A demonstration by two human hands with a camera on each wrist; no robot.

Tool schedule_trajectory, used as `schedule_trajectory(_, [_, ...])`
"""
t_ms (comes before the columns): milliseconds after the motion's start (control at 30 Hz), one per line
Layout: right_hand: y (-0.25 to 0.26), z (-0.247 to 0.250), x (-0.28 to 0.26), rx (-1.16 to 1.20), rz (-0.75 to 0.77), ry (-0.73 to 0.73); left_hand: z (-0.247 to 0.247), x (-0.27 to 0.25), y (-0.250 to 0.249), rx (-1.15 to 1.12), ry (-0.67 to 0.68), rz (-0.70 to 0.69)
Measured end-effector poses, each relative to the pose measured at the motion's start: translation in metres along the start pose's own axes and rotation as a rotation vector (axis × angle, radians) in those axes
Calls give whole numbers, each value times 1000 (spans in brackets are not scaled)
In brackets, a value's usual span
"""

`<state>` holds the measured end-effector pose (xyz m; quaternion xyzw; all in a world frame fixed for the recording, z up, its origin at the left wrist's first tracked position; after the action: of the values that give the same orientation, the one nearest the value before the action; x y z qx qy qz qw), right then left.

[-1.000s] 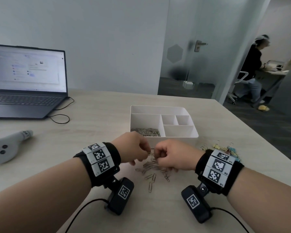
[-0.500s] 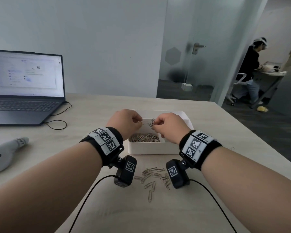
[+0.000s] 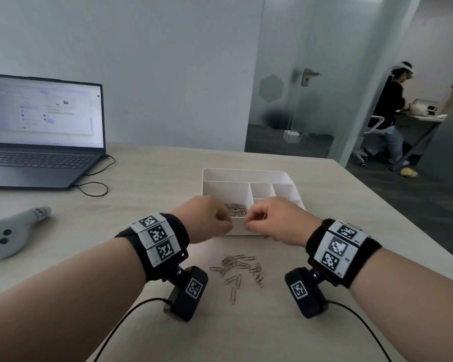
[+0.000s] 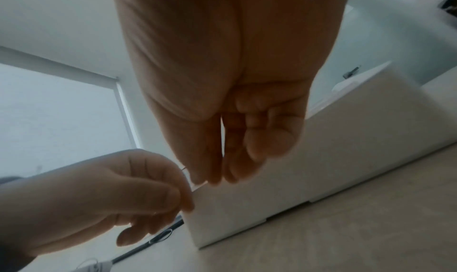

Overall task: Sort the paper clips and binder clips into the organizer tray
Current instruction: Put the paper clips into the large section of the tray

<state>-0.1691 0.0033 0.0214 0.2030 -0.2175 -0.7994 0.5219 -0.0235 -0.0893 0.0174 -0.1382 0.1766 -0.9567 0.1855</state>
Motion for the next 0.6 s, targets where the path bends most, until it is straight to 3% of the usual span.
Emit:
schedule_trajectory(100, [-11,-12,-16,-262,-56,218,-13,-13,-2,77,226,51])
schedule_trajectory(200, [-18,-19,-25,-497,-38,251,-19,-26,-4,128,355,150])
schedule_trajectory(333, [-14,-26,-34,-486,-30,241,-28,-41,-19,119,388,206])
schedule_trajectory(600, [4,-38,-35,-520,-7,157,-38,-34,-36,170,345,105])
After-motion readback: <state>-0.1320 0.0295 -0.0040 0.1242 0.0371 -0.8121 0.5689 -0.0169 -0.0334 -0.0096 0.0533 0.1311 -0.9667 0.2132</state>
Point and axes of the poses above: each hand's wrist, its own x-axis towards the middle knuckle, its own z-axis out of the back of the hand, y = z × x, the point moved 5 cm from there along x, towards the middle knuckle, and after that the axes turned 14 degrees about -z, right-handed, at the moved point
